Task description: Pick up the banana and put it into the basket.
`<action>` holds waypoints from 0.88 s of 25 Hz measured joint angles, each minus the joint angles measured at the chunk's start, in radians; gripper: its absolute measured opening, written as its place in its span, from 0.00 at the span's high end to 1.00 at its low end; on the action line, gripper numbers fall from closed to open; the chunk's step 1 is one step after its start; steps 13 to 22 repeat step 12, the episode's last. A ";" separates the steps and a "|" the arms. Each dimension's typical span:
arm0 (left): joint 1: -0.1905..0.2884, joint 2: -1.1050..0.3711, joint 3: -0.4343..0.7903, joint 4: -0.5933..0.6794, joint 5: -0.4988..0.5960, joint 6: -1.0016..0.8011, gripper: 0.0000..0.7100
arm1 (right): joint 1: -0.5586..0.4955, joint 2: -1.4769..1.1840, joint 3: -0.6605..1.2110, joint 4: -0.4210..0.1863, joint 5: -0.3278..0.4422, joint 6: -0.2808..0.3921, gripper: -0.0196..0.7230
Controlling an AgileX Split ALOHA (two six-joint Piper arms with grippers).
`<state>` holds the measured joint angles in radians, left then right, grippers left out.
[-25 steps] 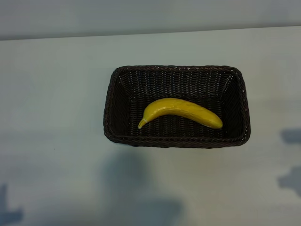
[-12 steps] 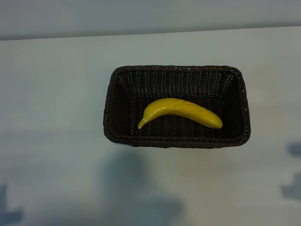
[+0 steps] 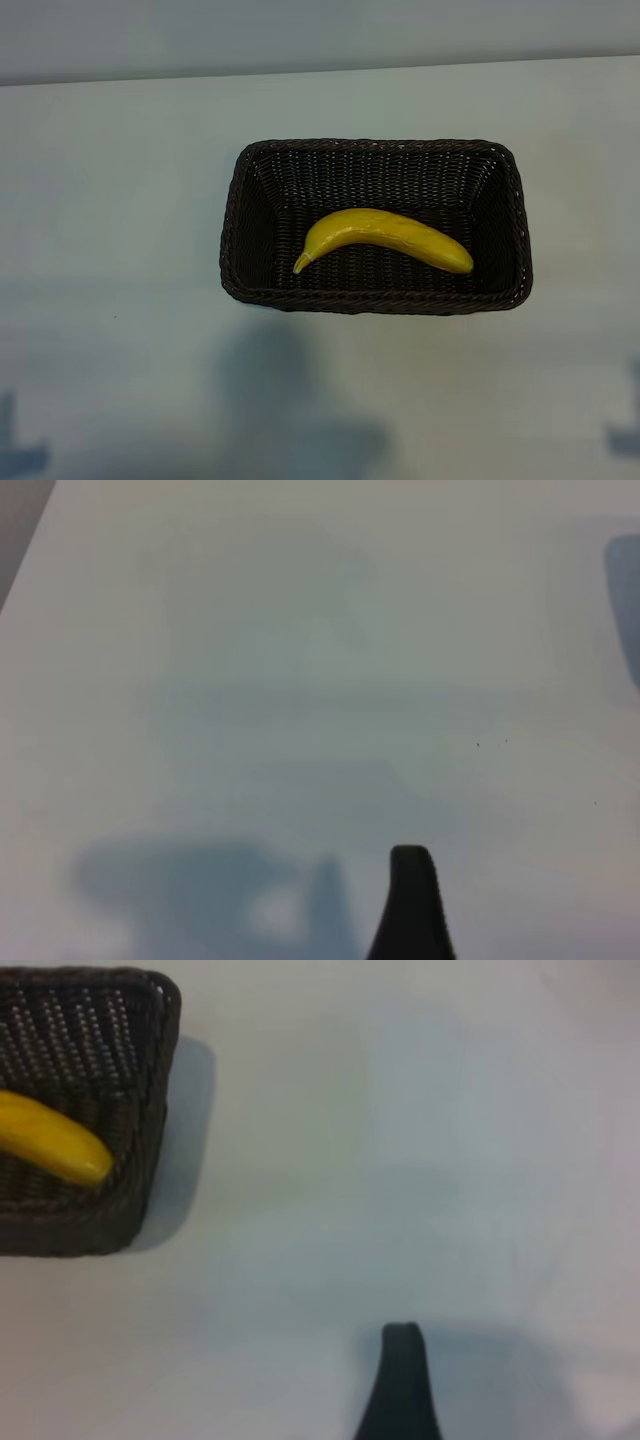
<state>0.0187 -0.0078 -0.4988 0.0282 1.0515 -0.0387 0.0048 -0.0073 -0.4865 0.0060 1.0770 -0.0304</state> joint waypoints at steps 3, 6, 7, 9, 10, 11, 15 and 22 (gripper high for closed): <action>0.000 0.000 0.000 0.000 0.000 -0.001 0.19 | 0.002 0.000 0.000 -0.006 0.000 0.000 0.18; 0.000 0.000 0.000 0.000 0.000 -0.001 0.19 | 0.002 0.000 0.000 -0.006 0.000 0.000 0.18; 0.000 0.000 0.000 0.000 0.000 -0.001 0.19 | 0.002 0.000 0.000 -0.006 0.000 0.000 0.18; 0.000 0.000 0.000 0.000 0.000 -0.004 0.19 | 0.002 0.000 0.000 -0.006 0.000 0.000 0.18; 0.000 0.000 0.000 0.000 0.000 -0.003 0.19 | 0.002 0.000 0.000 -0.006 0.000 0.000 0.19; 0.000 0.000 0.000 0.000 0.000 -0.003 0.19 | 0.002 0.000 0.000 -0.006 0.000 0.000 0.19; 0.000 0.000 0.000 0.000 0.000 -0.003 0.19 | 0.002 0.000 0.000 -0.006 0.000 0.000 0.19; 0.000 0.000 0.000 0.000 0.000 -0.003 0.19 | 0.002 0.000 0.000 -0.006 0.000 0.000 0.19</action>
